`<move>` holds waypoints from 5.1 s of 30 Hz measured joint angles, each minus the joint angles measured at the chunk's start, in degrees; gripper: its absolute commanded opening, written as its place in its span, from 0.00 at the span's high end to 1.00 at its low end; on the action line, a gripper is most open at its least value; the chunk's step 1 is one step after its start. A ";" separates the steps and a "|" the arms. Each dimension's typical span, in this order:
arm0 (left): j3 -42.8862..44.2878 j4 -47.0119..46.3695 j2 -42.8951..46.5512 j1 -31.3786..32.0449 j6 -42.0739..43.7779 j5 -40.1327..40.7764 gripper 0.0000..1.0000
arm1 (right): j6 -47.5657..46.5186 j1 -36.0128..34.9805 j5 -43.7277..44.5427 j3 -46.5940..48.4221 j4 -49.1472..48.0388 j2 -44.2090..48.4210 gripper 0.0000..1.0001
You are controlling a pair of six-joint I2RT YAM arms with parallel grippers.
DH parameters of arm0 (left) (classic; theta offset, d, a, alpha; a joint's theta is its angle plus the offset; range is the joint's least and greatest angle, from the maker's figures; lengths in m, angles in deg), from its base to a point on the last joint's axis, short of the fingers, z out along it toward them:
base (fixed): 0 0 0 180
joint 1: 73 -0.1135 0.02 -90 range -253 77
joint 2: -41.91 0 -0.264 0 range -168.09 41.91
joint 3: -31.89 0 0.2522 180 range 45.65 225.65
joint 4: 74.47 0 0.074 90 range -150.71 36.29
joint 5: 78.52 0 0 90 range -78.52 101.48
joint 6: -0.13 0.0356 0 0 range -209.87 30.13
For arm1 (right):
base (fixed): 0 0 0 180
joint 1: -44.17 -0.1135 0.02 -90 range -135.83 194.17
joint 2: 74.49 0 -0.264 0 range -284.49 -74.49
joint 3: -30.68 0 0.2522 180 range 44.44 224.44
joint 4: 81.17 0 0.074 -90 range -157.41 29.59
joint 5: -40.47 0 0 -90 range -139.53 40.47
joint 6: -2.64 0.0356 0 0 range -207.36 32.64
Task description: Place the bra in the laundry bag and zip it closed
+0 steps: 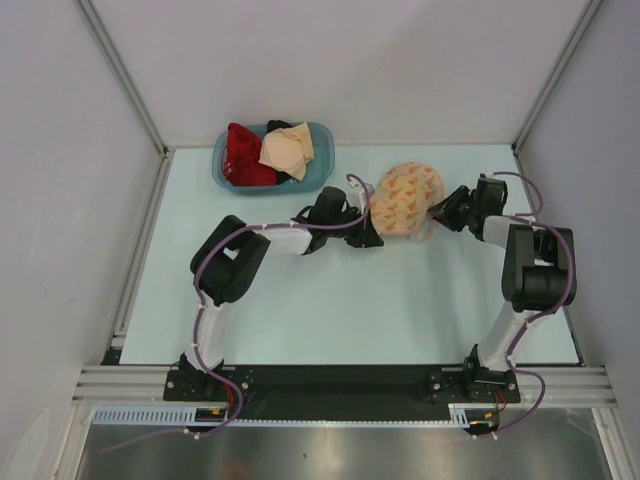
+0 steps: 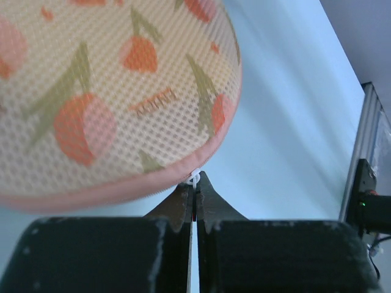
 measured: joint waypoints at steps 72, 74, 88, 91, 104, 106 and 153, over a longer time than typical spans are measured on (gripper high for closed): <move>0.44 -1.09 0.00 1.44 -2.97 -0.13 1.00 | 17.31 -16.87 12.04 -24.87 -16.11 17.55 0.43; 0.44 -1.07 0.00 1.70 -2.84 -0.11 1.00 | 18.71 -16.94 12.61 -24.79 -18.12 15.65 0.61; 2.34 6.67 -0.42 1.31 -1.14 6.78 1.00 | 19.12 -9.73 4.92 -23.56 -21.73 11.04 1.00; 2.49 6.67 -0.42 1.53 -0.85 7.96 1.00 | 16.59 -8.13 1.99 -20.83 -19.54 10.08 1.00; -9.33 5.79 9.18 1.57 3.41 15.89 0.47 | 4.79 -0.85 3.96 -11.08 -10.12 4.15 0.40; -15.34 6.36 17.00 2.51 4.24 18.10 0.39 | 2.36 -0.15 4.98 -7.69 -7.28 1.66 0.32; -72.54 15.02 121.09 11.67 -24.63 23.37 0.04 | 1.86 -58.03 39.26 -47.15 10.51 78.77 0.00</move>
